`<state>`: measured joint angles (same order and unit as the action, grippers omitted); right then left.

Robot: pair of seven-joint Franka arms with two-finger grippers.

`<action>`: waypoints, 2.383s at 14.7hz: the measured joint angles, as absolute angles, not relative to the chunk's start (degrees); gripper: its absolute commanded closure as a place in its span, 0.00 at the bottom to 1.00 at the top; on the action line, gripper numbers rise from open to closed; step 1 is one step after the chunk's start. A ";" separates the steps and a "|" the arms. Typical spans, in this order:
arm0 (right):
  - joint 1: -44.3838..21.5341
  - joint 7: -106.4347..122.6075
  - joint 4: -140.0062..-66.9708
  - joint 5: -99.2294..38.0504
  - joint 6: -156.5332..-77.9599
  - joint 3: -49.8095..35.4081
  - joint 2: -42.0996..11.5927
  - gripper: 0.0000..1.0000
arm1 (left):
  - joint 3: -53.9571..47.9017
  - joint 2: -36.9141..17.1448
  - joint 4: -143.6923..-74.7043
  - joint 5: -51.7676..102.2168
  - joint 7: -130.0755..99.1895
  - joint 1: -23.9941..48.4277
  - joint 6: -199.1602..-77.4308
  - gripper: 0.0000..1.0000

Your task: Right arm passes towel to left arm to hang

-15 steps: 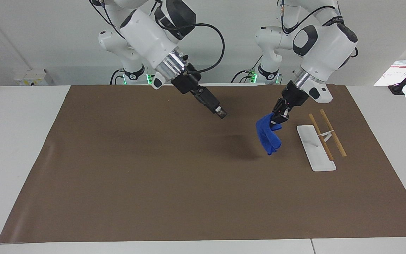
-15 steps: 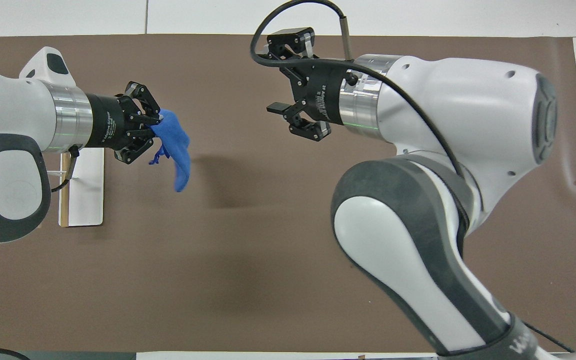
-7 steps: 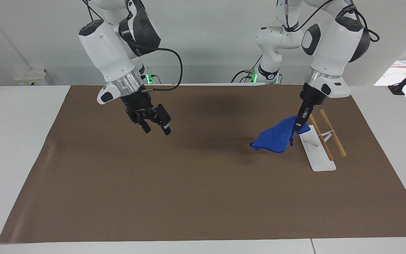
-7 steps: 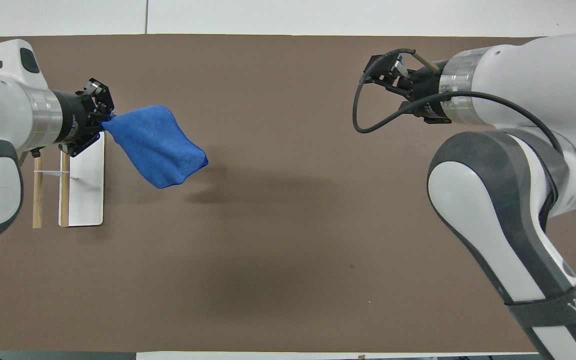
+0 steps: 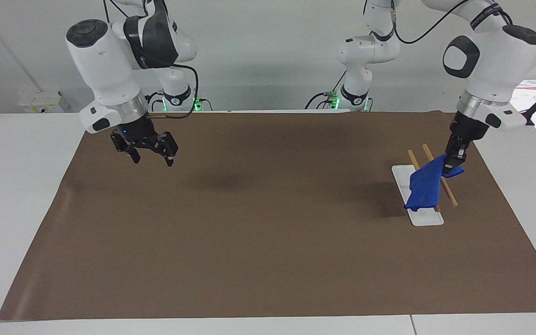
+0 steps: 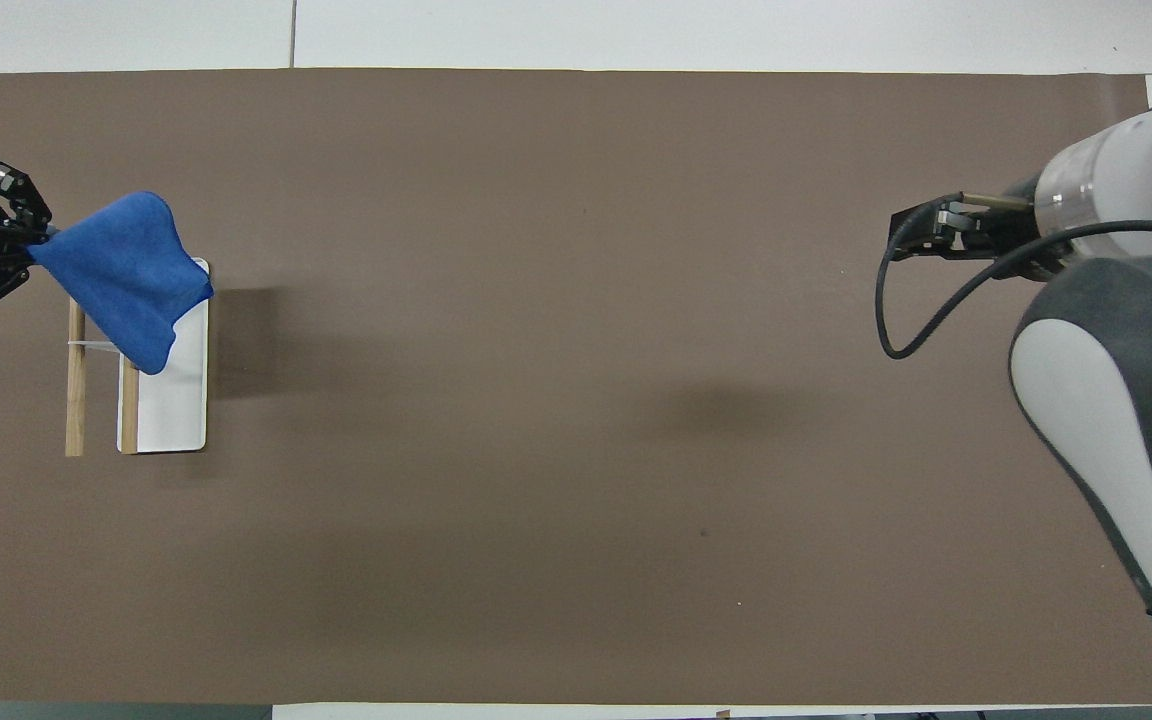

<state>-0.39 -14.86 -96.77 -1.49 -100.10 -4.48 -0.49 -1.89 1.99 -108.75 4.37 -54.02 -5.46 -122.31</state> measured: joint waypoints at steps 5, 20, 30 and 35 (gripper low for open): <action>2.57 -12.63 -90.48 0.59 -88.45 -4.44 1.44 0.00 | -1.88 4.88 -115.79 4.36 -53.81 -12.45 -128.29 1.00; 2.53 -12.63 -92.08 1.07 -86.64 -4.70 1.51 0.00 | -1.98 4.23 -125.01 4.36 -50.12 -17.82 -137.51 0.00; -2.52 -12.63 -92.05 1.07 -85.51 1.49 1.92 0.00 | -2.92 3.40 -112.41 4.36 -35.00 -15.76 -127.11 0.00; -4.30 -12.64 -92.06 1.06 -85.29 2.13 1.93 0.00 | -3.30 0.19 -104.35 4.36 -30.93 -8.10 -118.93 0.00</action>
